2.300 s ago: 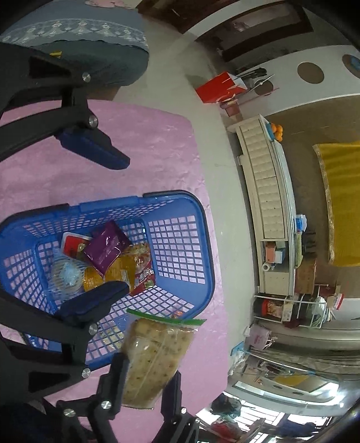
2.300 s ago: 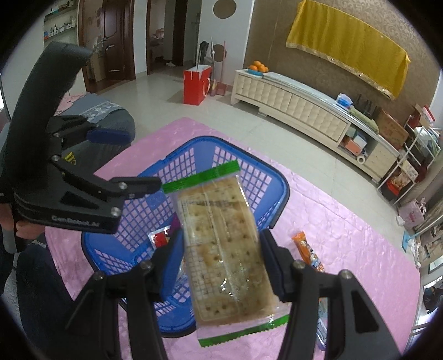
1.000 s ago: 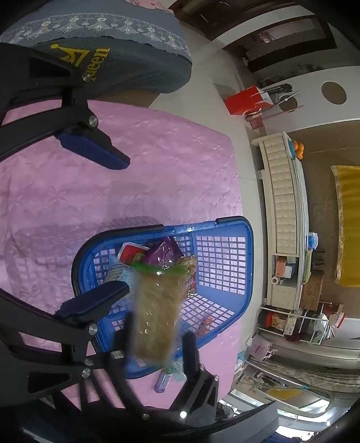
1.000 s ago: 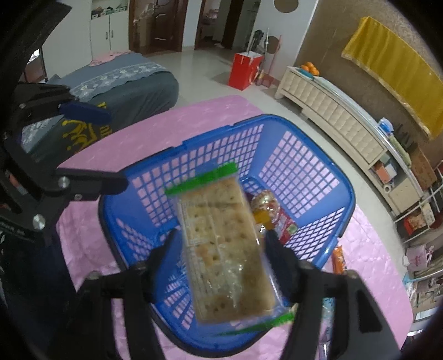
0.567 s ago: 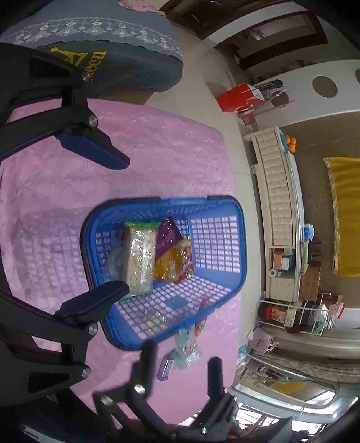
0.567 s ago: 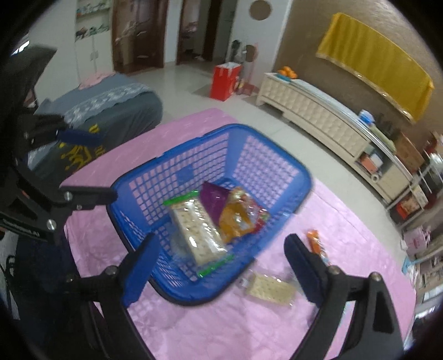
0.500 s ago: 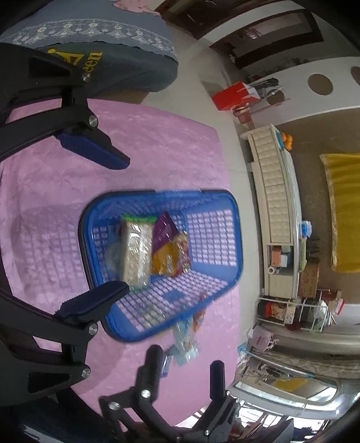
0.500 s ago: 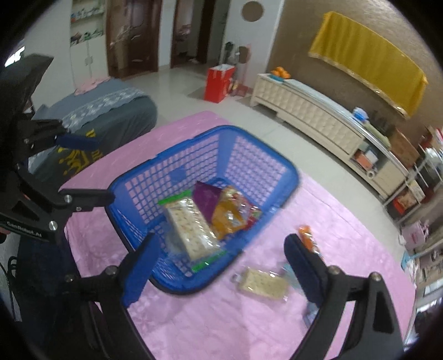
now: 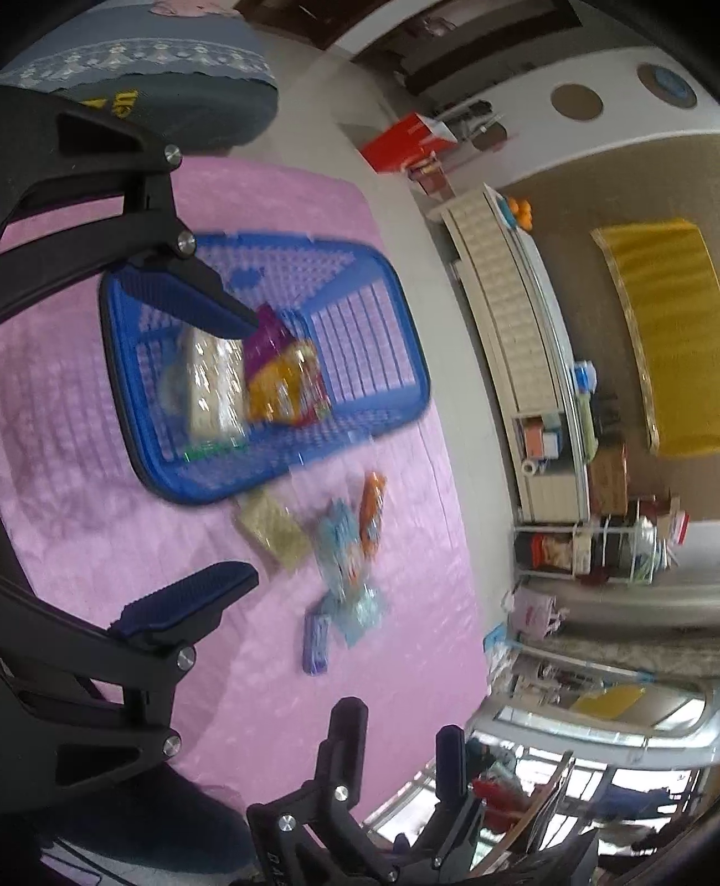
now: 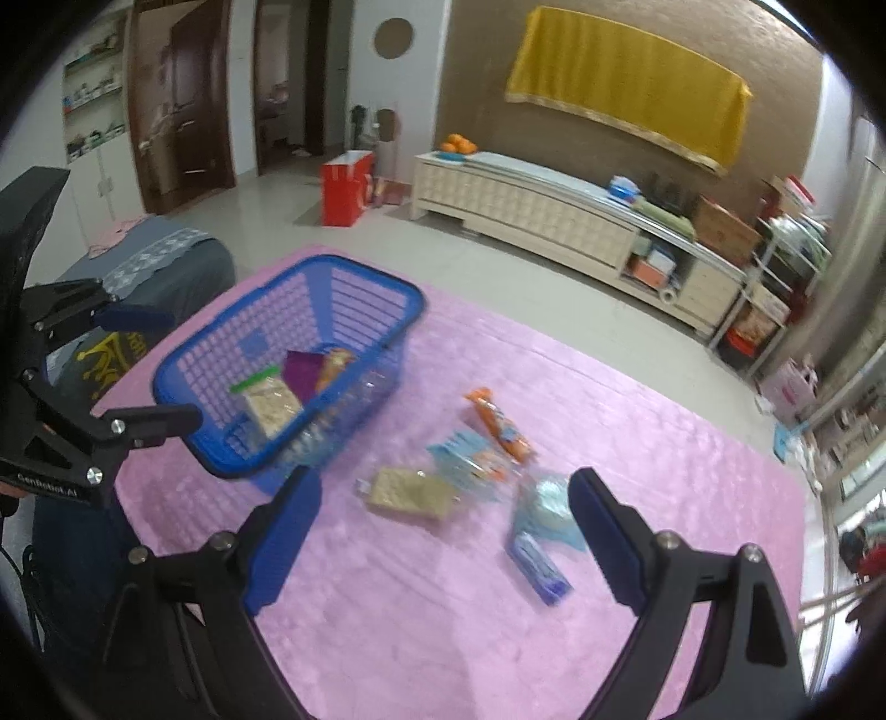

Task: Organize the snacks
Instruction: 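Withdraw both tools from the basket toward the remaining snacks, then grasp the blue Dan Huang Su bag with the left tool while the right tool grasps the blue-striped bag, then carry both bags over the basket and open both tools to drop them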

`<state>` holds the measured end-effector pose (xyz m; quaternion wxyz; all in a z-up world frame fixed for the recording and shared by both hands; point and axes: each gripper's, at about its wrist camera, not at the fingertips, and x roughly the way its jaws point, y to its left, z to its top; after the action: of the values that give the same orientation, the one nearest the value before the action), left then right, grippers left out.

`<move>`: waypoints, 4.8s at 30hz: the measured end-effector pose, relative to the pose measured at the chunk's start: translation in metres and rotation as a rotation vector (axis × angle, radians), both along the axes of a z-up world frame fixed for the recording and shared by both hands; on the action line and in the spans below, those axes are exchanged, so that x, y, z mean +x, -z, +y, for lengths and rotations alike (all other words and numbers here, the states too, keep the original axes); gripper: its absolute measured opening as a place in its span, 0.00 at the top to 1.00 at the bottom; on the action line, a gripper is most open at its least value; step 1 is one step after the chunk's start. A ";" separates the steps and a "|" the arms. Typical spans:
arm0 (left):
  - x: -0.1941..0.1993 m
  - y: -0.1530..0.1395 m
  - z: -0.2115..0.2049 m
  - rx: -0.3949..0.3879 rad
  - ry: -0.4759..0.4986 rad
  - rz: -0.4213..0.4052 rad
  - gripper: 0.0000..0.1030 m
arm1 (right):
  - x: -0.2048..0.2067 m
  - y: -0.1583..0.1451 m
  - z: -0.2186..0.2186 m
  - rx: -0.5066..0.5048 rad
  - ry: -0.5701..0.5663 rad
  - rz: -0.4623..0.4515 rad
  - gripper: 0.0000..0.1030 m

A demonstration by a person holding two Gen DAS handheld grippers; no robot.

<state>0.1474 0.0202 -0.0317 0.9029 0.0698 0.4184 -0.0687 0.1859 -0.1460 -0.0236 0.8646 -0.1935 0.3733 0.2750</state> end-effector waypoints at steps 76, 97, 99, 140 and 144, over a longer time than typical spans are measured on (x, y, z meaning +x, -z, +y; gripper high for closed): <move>0.224 0.162 -0.079 0.126 -0.125 0.513 0.38 | 0.214 0.193 -0.039 -0.099 0.280 0.627 0.13; 0.174 0.089 -0.082 0.023 -0.067 0.378 0.39 | 0.145 0.099 -0.046 -0.055 0.292 0.442 0.35; 0.163 0.070 -0.084 0.016 -0.058 0.349 0.39 | 0.133 0.084 -0.045 -0.037 0.297 0.425 0.35; 0.103 0.036 0.152 -0.043 -0.233 0.284 0.38 | 0.107 0.060 0.172 -0.077 -0.006 0.398 0.35; 0.096 0.043 0.151 -0.047 -0.215 0.287 0.38 | 0.102 0.070 0.175 -0.104 -0.014 0.413 0.35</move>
<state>0.2436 0.1716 -0.0744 0.8374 -0.0067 0.5465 0.0090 0.2883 0.0288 -0.0932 0.7566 -0.1801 0.5549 0.2953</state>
